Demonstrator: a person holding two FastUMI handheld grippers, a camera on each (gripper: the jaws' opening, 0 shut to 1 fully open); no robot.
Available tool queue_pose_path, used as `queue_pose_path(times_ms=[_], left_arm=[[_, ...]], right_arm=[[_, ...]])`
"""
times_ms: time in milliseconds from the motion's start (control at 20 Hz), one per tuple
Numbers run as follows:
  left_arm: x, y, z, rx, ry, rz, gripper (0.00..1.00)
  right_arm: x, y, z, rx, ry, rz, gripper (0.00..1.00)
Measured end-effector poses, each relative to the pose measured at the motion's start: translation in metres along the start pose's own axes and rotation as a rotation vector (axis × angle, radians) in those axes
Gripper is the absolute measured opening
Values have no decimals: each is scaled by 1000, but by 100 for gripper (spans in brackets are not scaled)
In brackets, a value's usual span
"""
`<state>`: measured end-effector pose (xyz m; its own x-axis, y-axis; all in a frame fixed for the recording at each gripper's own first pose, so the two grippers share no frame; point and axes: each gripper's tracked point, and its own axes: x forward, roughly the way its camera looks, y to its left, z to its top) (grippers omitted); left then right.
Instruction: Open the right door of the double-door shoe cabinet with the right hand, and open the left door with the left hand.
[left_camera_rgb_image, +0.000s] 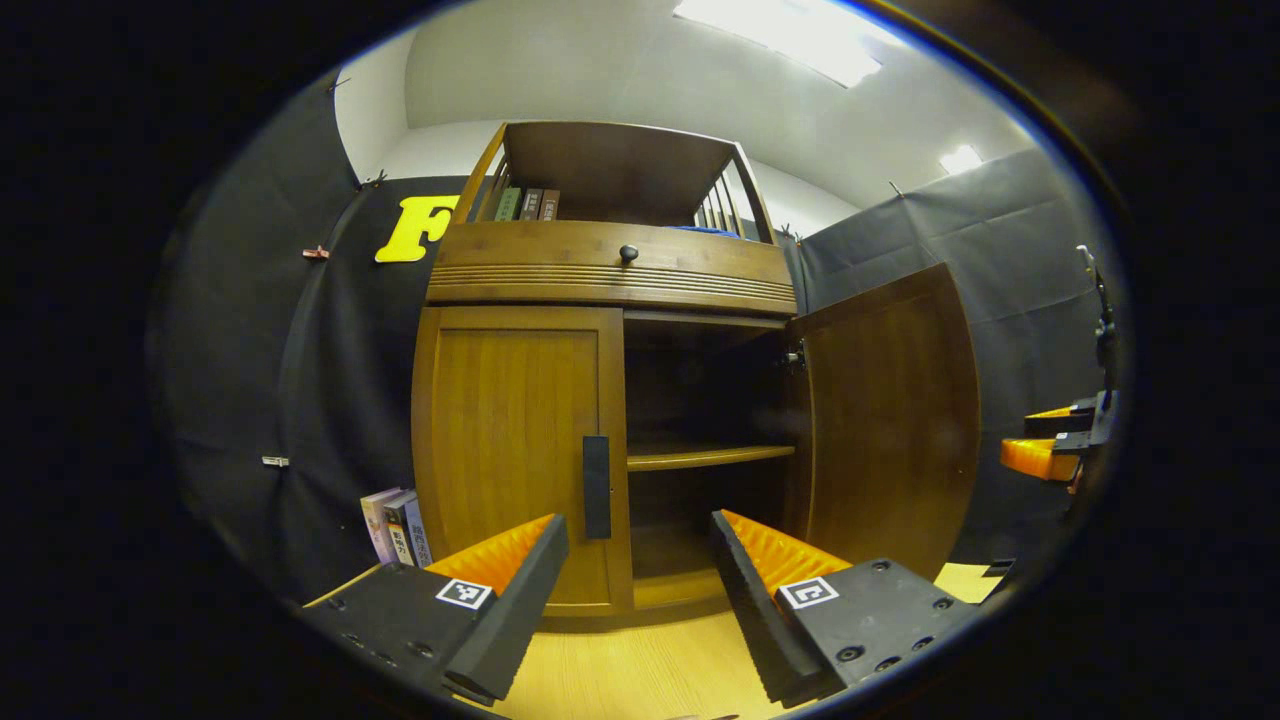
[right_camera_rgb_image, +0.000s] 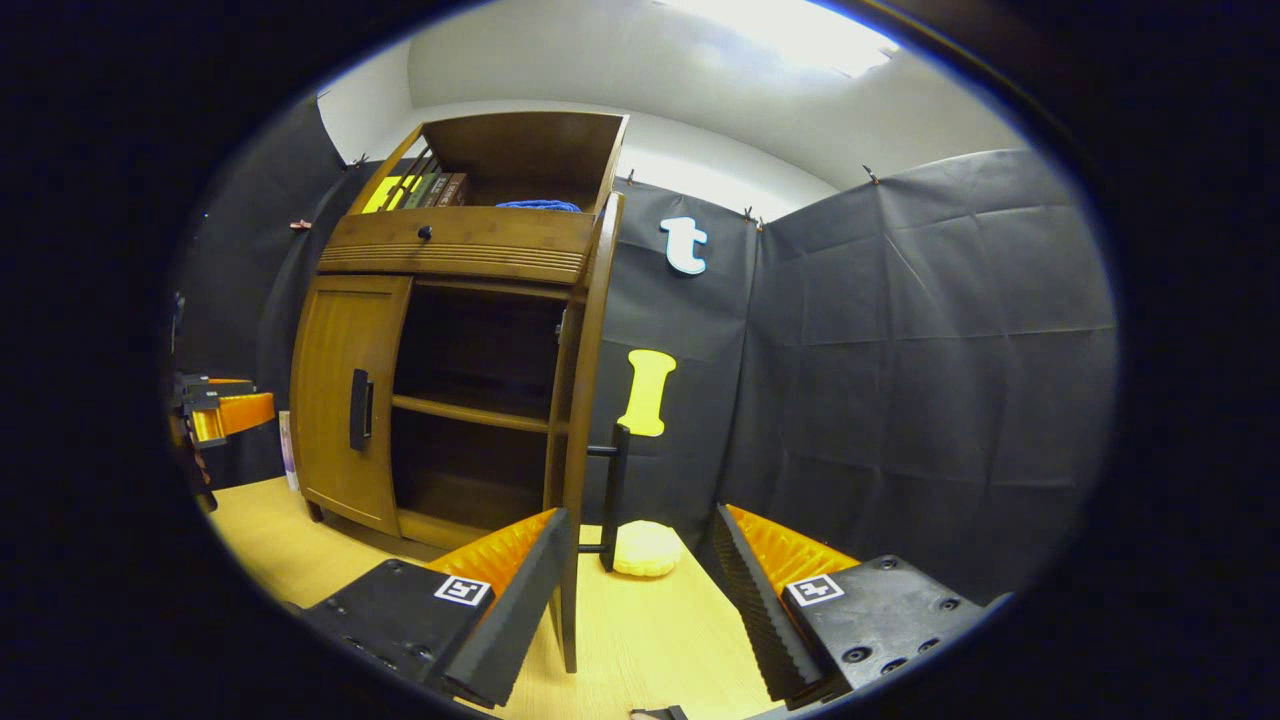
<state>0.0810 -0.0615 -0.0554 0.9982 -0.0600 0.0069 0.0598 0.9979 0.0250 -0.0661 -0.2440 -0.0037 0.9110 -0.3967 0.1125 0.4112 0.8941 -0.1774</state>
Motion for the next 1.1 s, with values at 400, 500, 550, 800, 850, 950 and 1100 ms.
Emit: queue_pose_path(times_ms=[400, 500, 550, 800, 850, 950, 1100], left_arm=[[98, 31, -12, -6, 3, 19, 89], [123, 40, -25, -1, 33, 27, 86], [132, 42, -34, -13, 46, 31, 88], [173, 55, -39, -84, 35, 62, 85], [179, 57, -39, -93, 32, 63, 82], [189, 57, -40, -95, 29, 62, 76], [197, 60, -44, -69, 40, 80, 69]], right_arm=[[-21, 1, -3, -39, 8, -46, 92], [-24, -3, -8, -66, 24, -67, 92], [-24, -6, -7, -73, 26, -77, 92], [-35, -24, -21, -72, 51, -151, 92], [-39, -27, -25, -70, 60, -160, 92], [-42, -37, -28, -76, 66, -187, 91], [-44, -53, -23, -58, 52, -222, 92]])
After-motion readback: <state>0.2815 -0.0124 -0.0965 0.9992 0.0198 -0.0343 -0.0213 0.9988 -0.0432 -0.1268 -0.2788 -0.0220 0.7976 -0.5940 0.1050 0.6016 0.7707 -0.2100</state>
